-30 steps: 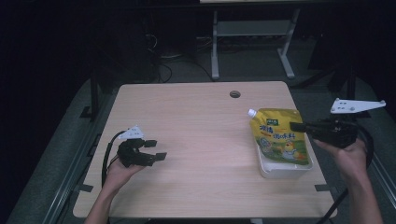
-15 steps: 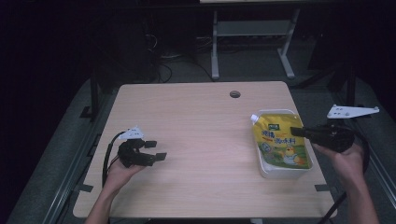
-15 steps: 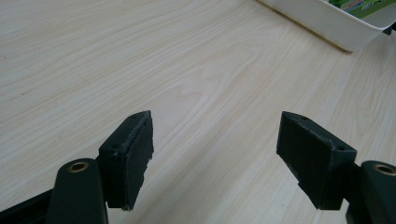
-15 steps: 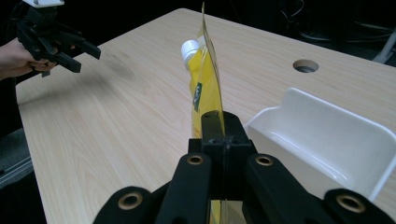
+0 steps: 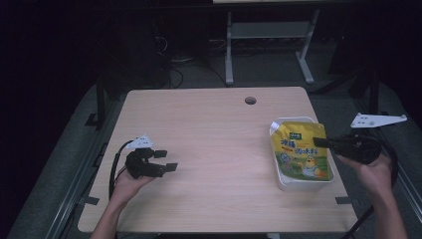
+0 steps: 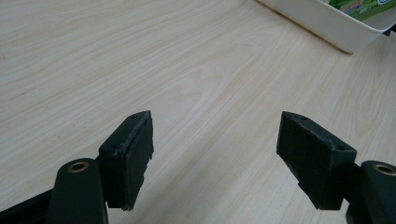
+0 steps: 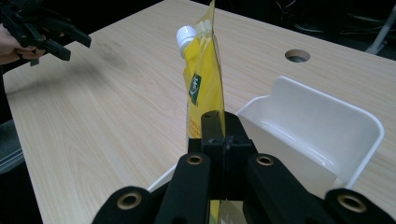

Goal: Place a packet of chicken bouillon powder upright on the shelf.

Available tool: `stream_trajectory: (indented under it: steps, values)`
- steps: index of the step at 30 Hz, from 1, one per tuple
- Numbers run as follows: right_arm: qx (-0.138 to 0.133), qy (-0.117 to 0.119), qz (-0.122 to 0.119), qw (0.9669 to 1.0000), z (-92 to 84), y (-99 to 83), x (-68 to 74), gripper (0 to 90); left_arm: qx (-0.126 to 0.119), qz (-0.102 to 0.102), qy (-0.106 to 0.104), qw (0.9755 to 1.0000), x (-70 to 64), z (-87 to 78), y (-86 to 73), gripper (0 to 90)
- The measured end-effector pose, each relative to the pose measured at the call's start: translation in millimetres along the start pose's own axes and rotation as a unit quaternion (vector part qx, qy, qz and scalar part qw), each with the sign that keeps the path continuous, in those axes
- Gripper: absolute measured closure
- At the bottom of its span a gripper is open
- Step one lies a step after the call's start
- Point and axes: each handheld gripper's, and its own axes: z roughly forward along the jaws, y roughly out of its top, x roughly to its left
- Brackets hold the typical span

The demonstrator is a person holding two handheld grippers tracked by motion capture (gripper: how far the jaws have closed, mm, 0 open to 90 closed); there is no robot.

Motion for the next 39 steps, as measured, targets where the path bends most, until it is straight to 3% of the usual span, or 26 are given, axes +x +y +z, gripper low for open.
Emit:
stream_trajectory:
  steps: [25, 28, 30, 39]
  values:
    - [-0.018, -0.012, 0.062, 0.9978, -20.2, -56.8, -19.1, 86.3, 0.009, -0.001, 0.005, 0.9999, -0.4, 4.1, -1.4, 25.5]
    - [-0.021, -0.006, 0.073, 0.9971, -20.5, -55.6, -19.4, 75.9, 0.007, -0.002, 0.005, 1.0000, 0.5, 2.9, -1.5, 25.5]
    - [-0.025, -0.015, 0.074, 0.9969, -22.1, -51.3, -18.8, 64.2, 0.006, -0.003, 0.005, 1.0000, 0.7, 2.7, -1.5, 25.5]
    - [-0.048, -0.042, 0.060, 0.9961, -32.2, -20.2, -12.0, 54.0, 0.010, 0.000, 0.004, 0.9999, 1.0, 2.8, -2.0, 25.8]
